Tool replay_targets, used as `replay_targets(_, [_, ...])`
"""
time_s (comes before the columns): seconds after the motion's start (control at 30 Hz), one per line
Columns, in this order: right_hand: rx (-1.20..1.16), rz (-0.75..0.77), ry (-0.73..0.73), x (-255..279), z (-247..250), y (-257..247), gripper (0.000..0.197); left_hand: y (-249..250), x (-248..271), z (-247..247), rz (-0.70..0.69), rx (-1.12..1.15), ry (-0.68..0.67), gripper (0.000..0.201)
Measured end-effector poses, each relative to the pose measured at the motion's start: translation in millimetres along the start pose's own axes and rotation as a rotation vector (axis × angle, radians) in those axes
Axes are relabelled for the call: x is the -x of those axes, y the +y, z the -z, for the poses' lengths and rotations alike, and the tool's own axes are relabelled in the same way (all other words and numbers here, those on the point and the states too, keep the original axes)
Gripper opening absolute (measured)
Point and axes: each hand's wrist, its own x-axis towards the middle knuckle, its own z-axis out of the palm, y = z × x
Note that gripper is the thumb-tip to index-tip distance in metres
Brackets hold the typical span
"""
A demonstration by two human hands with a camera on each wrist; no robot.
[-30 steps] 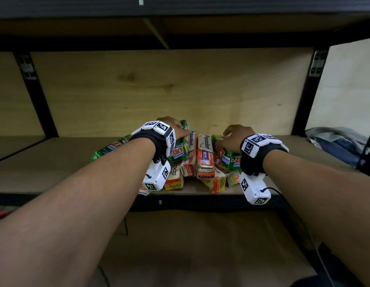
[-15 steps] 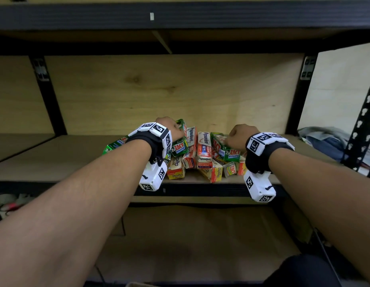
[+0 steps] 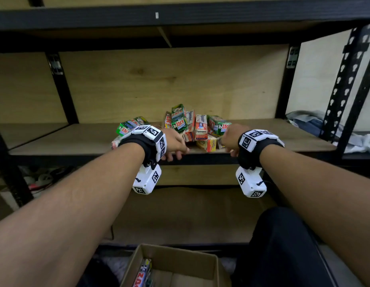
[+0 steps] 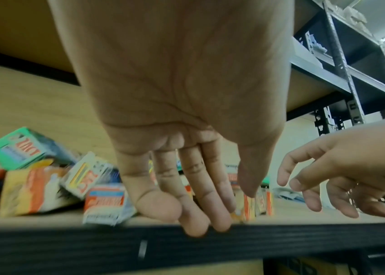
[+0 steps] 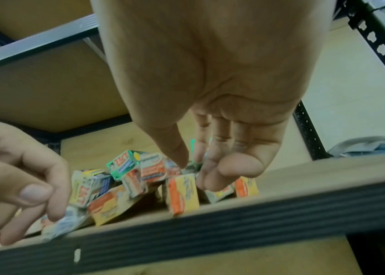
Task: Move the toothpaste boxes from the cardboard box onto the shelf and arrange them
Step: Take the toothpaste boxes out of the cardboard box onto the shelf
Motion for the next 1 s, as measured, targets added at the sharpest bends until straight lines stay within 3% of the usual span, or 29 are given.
replay_targets(0.1, [-0.060, 0.037, -0.076, 14.4, -25.6, -1.2, 0.011, -19.0, 10.7, -25.4, 0.039, 0.018, -0.063, 0.019])
replay_targets(0.2, [-0.017, 0.054, -0.170, 25.0, -49.6, -1.9, 0.025, -43.2, 15.6, -50.2, 0.063, 0.073, -0.088, 0.017])
replay_targets(0.43, [-0.138, 0.061, -0.235, 29.7, -113.7, 4.3, 0.028, -111.9, 19.2, -108.0, 0.200, 0.159, -0.153, 0.018])
replay_targets(0.7, [-0.086, -0.020, -0.504, 22.2, -204.2, 2.2, 0.022, -198.8, 16.4, -182.5, 0.377, 0.223, -0.170, 0.015])
replay_targets(0.8, [0.003, 0.016, -0.599, 18.9, -242.1, 7.4, 0.024, -227.8, 15.0, -208.9, 0.444, 0.275, -0.203, 0.011])
replay_targets(0.93, [-0.052, -0.057, -0.675, 18.5, -288.8, 20.1, 0.023, -255.7, 5.2, -243.4, 0.456, 0.063, -0.168, 0.021])
replay_targets(1.0, [-0.065, -0.100, -0.728, 19.0, -310.9, 28.2, 0.024, -274.8, 1.2, -257.8, 0.461, -0.069, -0.218, 0.029])
